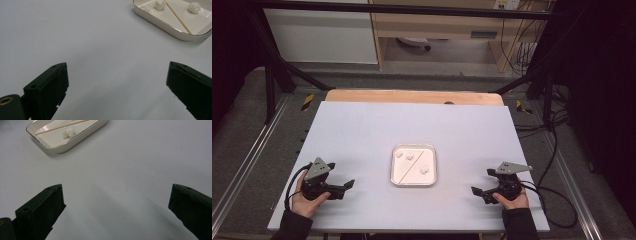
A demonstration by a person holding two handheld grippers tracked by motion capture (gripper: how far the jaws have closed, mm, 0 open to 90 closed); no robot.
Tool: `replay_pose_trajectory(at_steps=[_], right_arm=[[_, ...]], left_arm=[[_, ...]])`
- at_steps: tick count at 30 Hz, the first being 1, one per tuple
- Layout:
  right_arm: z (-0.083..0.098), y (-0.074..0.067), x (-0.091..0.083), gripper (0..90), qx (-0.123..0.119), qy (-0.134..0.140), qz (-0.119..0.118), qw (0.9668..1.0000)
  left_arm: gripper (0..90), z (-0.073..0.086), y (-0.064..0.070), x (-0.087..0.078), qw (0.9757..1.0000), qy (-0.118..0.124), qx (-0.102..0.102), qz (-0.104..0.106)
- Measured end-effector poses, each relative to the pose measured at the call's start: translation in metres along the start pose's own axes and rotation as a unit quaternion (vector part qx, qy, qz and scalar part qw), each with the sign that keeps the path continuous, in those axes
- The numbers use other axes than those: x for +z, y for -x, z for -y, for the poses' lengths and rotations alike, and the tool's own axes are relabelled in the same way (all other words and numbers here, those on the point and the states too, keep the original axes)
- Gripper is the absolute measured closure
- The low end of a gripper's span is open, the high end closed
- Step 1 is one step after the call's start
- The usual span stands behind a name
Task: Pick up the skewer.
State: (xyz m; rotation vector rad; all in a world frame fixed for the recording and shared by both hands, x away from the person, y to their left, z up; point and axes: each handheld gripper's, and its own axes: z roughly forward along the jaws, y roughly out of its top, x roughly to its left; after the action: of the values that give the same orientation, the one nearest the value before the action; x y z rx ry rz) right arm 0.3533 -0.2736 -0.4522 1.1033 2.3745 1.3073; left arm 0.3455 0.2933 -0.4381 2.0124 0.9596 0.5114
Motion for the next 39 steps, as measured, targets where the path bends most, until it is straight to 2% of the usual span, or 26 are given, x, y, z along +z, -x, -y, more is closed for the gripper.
replay_pose_trajectory(at_steps=[16, 23, 28, 39], right_arm=[[-0.001, 0.000, -0.002, 0.8, 0.000, 0.005, 0.002, 1.0000], [0.000, 0.000, 0.000, 0.8, -0.001, 0.000, 0.004, 1.0000], [0.000, 0.000, 0.000, 0.8, 0.000, 0.001, 0.004, 1.0000], [0.000, -0.001, 0.000, 0.8, 0.003, -0.002, 0.004, 1.0000]], left_arm=[[4.0, -0.006, 0.007, 0.001, 0.9999, -0.003, 0.011, -0.002], [4.0, -0.014, 0.014, 0.004, 0.9998, -0.004, 0.017, 0.003], [3.9, -0.021, 0.019, 0.006, 0.9997, -0.010, 0.021, -0.002], [4.0, -0.039, 0.030, 0.013, 0.9997, -0.015, 0.019, -0.003]])
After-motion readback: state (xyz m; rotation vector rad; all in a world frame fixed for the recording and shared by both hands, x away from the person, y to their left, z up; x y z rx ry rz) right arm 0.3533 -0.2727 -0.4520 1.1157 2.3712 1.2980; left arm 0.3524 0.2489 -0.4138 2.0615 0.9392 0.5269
